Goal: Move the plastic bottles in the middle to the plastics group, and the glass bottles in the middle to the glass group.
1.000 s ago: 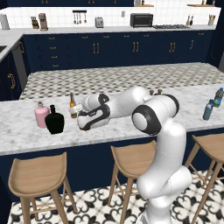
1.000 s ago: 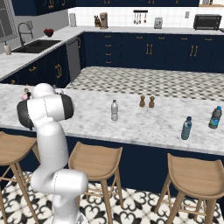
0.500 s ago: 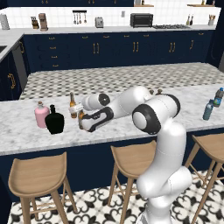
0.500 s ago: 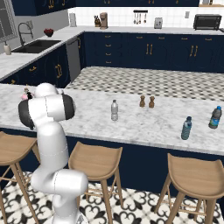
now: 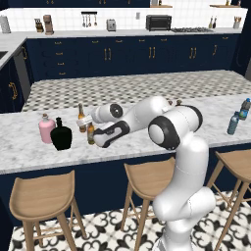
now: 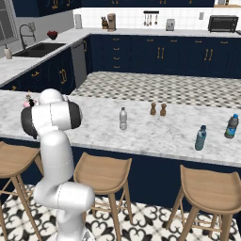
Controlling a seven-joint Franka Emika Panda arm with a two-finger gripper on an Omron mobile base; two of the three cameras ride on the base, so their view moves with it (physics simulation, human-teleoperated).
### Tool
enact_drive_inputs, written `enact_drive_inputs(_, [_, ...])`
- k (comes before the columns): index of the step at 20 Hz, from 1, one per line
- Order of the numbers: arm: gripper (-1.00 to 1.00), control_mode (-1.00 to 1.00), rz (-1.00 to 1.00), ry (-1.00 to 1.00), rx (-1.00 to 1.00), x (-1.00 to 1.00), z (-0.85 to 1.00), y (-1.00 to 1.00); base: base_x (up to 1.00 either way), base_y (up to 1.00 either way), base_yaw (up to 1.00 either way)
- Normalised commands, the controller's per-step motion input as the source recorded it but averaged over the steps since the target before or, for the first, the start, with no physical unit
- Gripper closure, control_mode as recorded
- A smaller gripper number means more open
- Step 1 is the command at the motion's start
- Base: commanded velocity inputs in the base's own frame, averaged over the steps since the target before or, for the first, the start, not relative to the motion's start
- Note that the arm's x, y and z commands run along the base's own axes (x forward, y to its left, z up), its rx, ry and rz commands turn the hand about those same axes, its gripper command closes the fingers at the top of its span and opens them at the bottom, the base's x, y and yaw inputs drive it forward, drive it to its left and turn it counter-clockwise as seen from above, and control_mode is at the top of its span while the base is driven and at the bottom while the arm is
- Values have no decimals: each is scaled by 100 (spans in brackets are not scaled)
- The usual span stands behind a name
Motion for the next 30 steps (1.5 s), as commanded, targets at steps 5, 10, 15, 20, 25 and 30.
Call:
enact_drive_inputs(5, [100, -100, 0, 0, 6, 0, 0, 0, 0, 0, 0])
enact_drive_inputs(10, [100, -100, 0, -1, 2, 0, -10, 0, 0, 0, 0])
enact_drive_inputs(15, [100, -100, 0, 0, 0, 0, -8, 1, 0, 0, 0])
enact_drive_inputs(20, [100, -100, 0, 0, 0, 0, 0, 0, 0, 0, 0])
enact_drive_inputs(25, [-100, -100, 0, 0, 0, 0, 0, 0, 0, 0, 0])
enact_drive_inputs(30, [-100, -100, 0, 0, 0, 0, 0, 0, 0, 0, 0])
